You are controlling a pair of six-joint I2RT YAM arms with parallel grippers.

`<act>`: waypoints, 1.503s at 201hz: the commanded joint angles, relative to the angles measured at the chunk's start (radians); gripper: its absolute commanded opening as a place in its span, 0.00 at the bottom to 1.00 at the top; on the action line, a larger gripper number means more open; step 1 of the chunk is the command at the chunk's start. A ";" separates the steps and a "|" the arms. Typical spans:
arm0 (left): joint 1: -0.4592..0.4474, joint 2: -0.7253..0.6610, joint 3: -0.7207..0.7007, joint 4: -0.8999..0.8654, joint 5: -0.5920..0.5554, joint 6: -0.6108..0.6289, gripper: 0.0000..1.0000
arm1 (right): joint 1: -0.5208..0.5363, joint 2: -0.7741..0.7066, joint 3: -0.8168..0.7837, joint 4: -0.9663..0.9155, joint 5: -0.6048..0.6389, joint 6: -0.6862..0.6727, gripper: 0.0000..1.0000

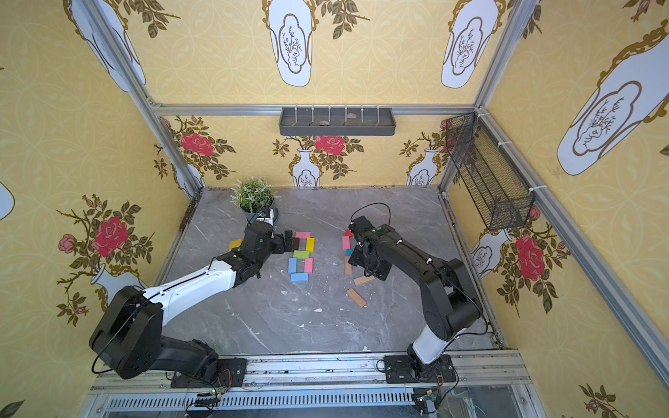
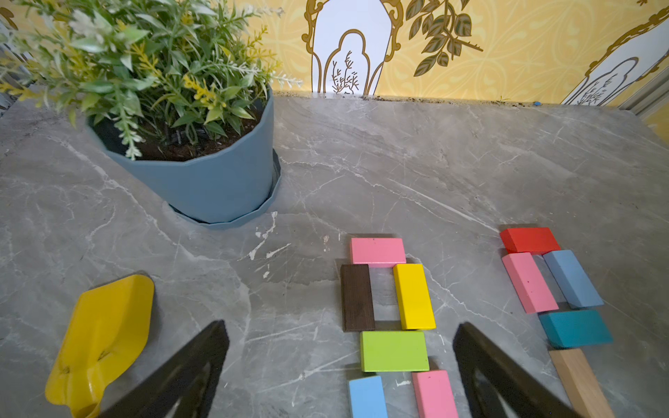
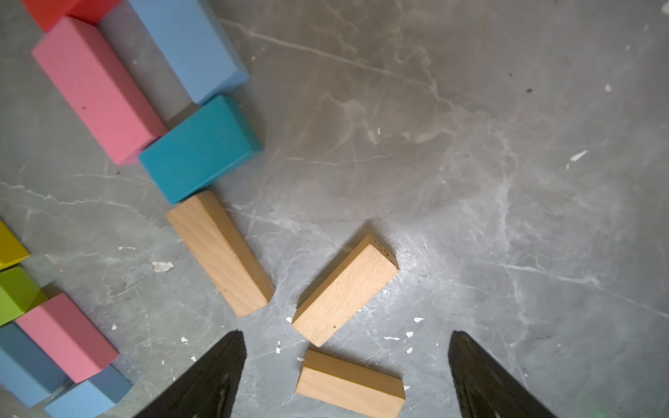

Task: Assemble the number 8 with building blocks
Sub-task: Assemble the building block at the center of the board.

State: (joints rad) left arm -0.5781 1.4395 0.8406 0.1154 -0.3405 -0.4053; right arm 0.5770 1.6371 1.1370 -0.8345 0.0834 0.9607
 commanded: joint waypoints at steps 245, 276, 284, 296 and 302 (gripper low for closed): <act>0.001 -0.004 -0.003 -0.002 -0.008 0.000 1.00 | -0.007 0.105 -0.108 0.158 -0.119 0.132 0.48; 0.001 0.001 -0.001 -0.002 -0.005 -0.001 1.00 | -0.008 0.110 -0.108 0.159 -0.107 0.111 0.45; 0.001 -0.001 -0.001 -0.002 -0.005 -0.001 1.00 | -0.009 0.111 -0.109 0.160 -0.105 0.103 0.44; 0.001 -0.001 -0.001 -0.002 -0.005 -0.001 1.00 | -0.014 0.111 -0.109 0.160 -0.102 0.091 0.43; 0.001 -0.001 -0.001 -0.002 -0.005 -0.001 1.00 | -0.016 0.110 -0.109 0.160 -0.099 0.083 0.42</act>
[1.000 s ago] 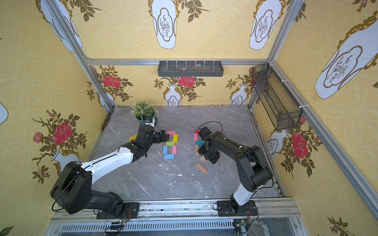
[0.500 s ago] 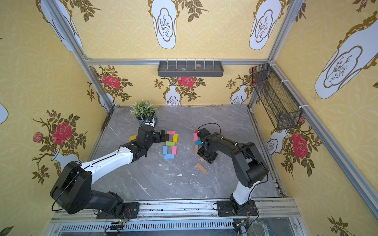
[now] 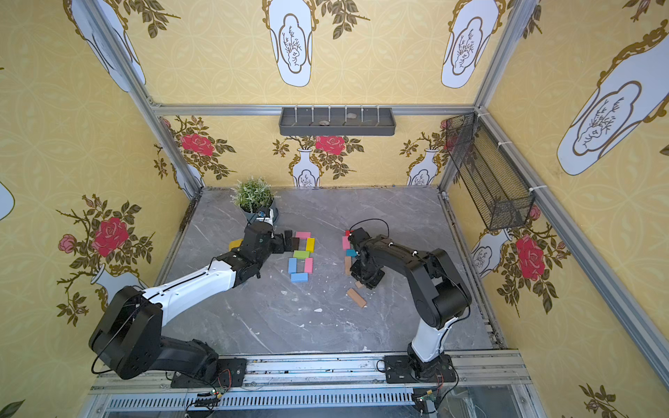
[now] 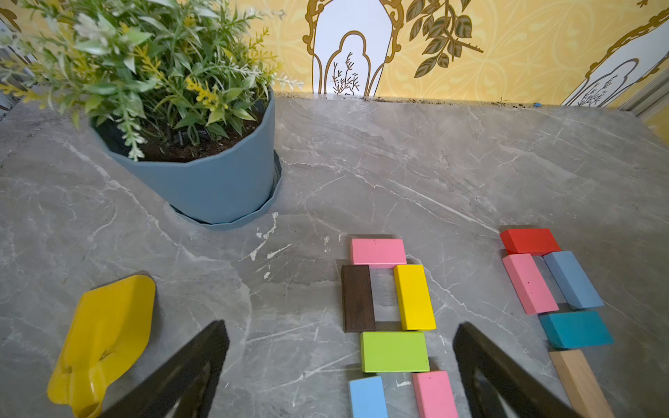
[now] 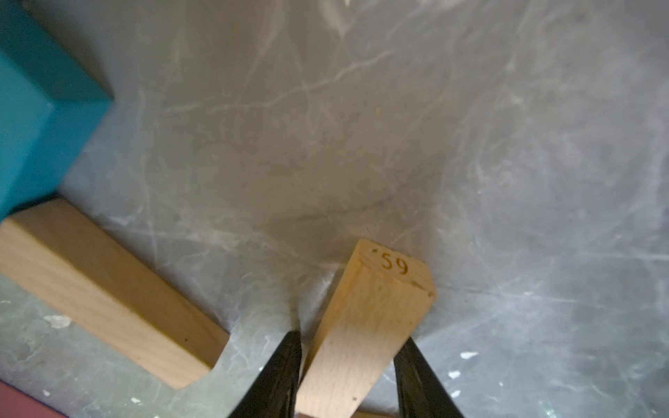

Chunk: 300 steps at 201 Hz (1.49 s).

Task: Assemble the number 8 with building blocks
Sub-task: Assemble the building block at the center of the board.

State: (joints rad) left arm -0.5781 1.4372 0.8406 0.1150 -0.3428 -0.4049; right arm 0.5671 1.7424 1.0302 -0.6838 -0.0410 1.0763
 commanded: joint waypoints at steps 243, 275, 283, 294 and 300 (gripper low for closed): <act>0.001 0.000 -0.004 -0.002 -0.006 0.002 1.00 | -0.061 0.114 0.122 0.044 0.007 -0.723 0.22; 0.001 -0.003 -0.006 -0.002 -0.007 0.003 1.00 | -0.059 0.137 0.136 0.027 0.043 -0.729 0.34; 0.001 -0.003 -0.006 0.000 -0.007 0.004 1.00 | -0.059 0.134 0.135 0.025 0.050 -0.722 0.38; 0.001 0.001 -0.003 0.000 -0.004 0.004 1.00 | -0.059 0.129 0.130 0.027 0.050 -0.717 0.42; 0.001 0.001 -0.003 0.000 -0.003 0.004 1.00 | -0.058 0.127 0.130 0.027 0.050 -0.713 0.44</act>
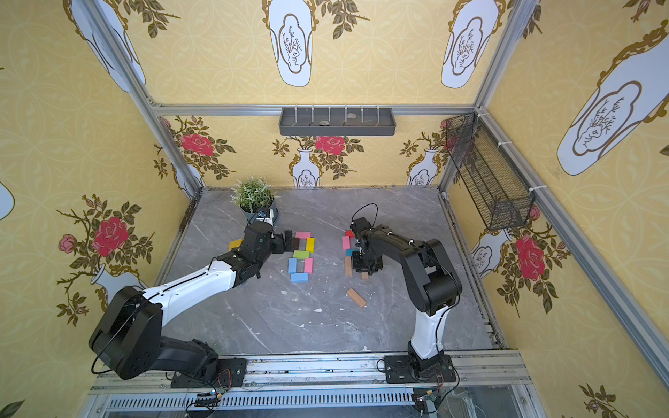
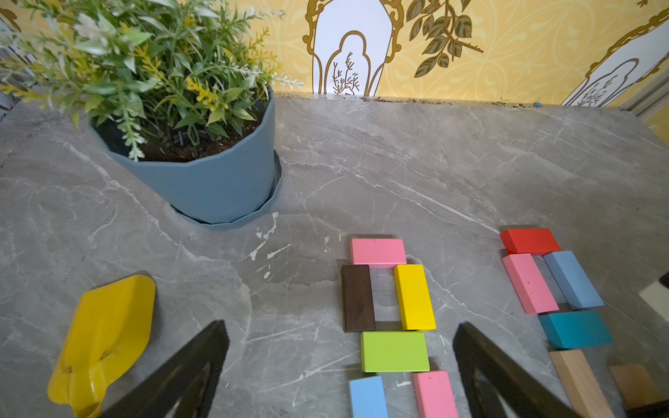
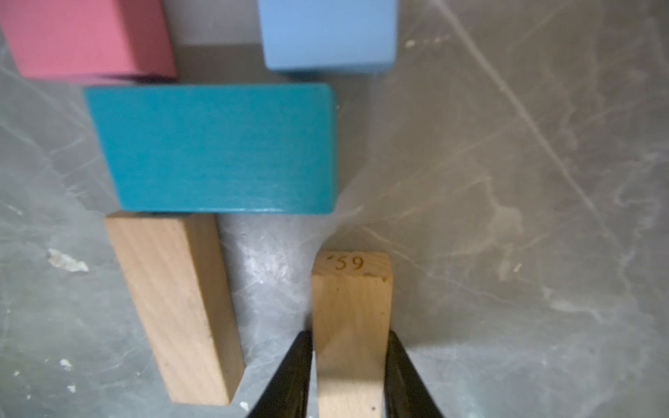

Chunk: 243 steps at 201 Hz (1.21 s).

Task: Assemble the number 8 with building blocks
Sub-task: Assemble the building block at the center of the board.

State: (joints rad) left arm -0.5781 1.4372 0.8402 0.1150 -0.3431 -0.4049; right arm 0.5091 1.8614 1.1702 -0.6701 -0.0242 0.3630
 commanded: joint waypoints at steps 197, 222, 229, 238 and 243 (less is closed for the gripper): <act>0.001 0.025 0.013 -0.003 0.004 0.002 1.00 | -0.007 0.064 0.046 0.017 0.056 -0.034 0.14; 0.001 0.025 0.013 -0.005 0.002 0.003 1.00 | -0.009 0.074 0.058 0.017 0.053 -0.035 0.13; 0.001 0.025 0.013 -0.004 0.002 0.002 1.00 | -0.009 0.077 0.062 0.015 0.054 -0.035 0.13; 0.001 0.025 0.013 -0.005 0.002 0.003 1.00 | -0.009 0.080 0.064 0.015 0.053 -0.035 0.13; 0.001 0.025 0.013 -0.005 0.002 0.003 1.00 | -0.010 0.081 0.066 0.015 0.052 -0.035 0.13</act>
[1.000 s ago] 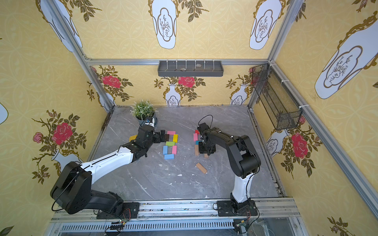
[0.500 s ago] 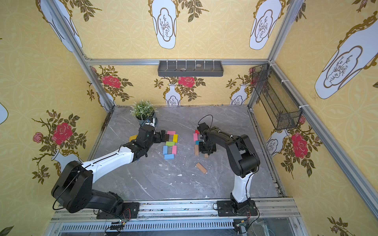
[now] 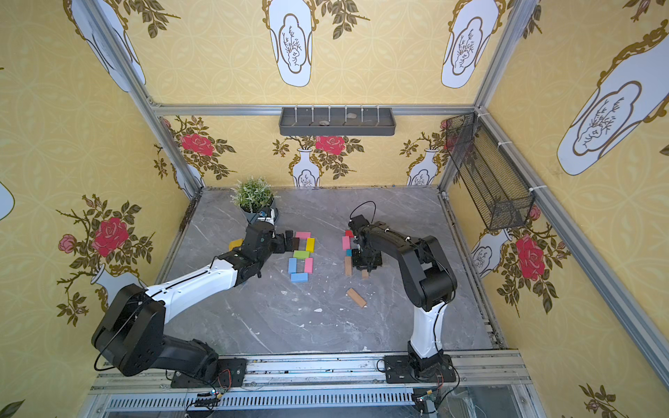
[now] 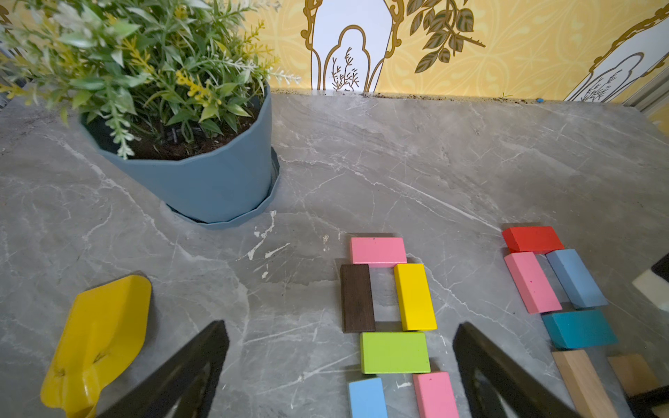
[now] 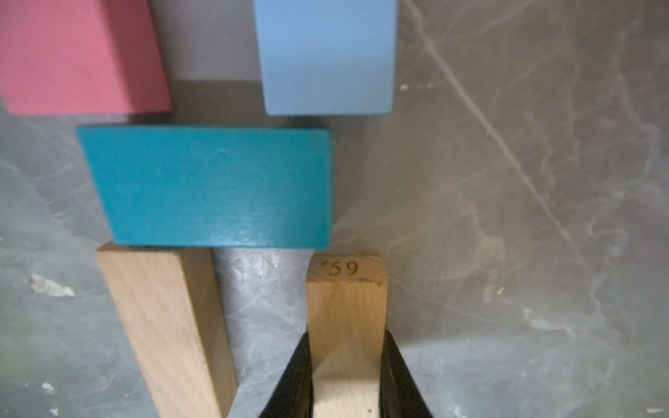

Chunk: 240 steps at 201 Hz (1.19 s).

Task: Assemble the number 8 with building blocks
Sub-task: Assemble the building block at the center of the board.

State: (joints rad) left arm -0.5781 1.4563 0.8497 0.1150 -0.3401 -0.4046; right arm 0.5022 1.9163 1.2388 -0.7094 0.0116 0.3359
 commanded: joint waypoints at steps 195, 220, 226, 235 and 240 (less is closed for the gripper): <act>0.001 0.001 0.000 -0.006 -0.001 -0.001 1.00 | -0.005 0.020 0.018 0.047 0.006 0.013 0.39; 0.001 0.001 0.001 -0.006 0.000 -0.001 1.00 | -0.005 -0.005 0.021 0.042 -0.003 0.020 0.46; 0.001 0.001 0.000 -0.006 -0.001 -0.002 1.00 | -0.005 -0.014 0.023 0.039 -0.003 0.022 0.46; 0.001 0.001 0.001 -0.006 0.001 -0.002 1.00 | -0.005 -0.027 0.024 0.034 -0.002 0.026 0.48; 0.001 0.001 0.000 -0.006 0.001 -0.002 1.00 | -0.005 -0.036 0.025 0.031 -0.001 0.028 0.49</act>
State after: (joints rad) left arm -0.5781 1.4563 0.8497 0.1146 -0.3401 -0.4049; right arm 0.4965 1.9114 1.2598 -0.6884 0.0086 0.3439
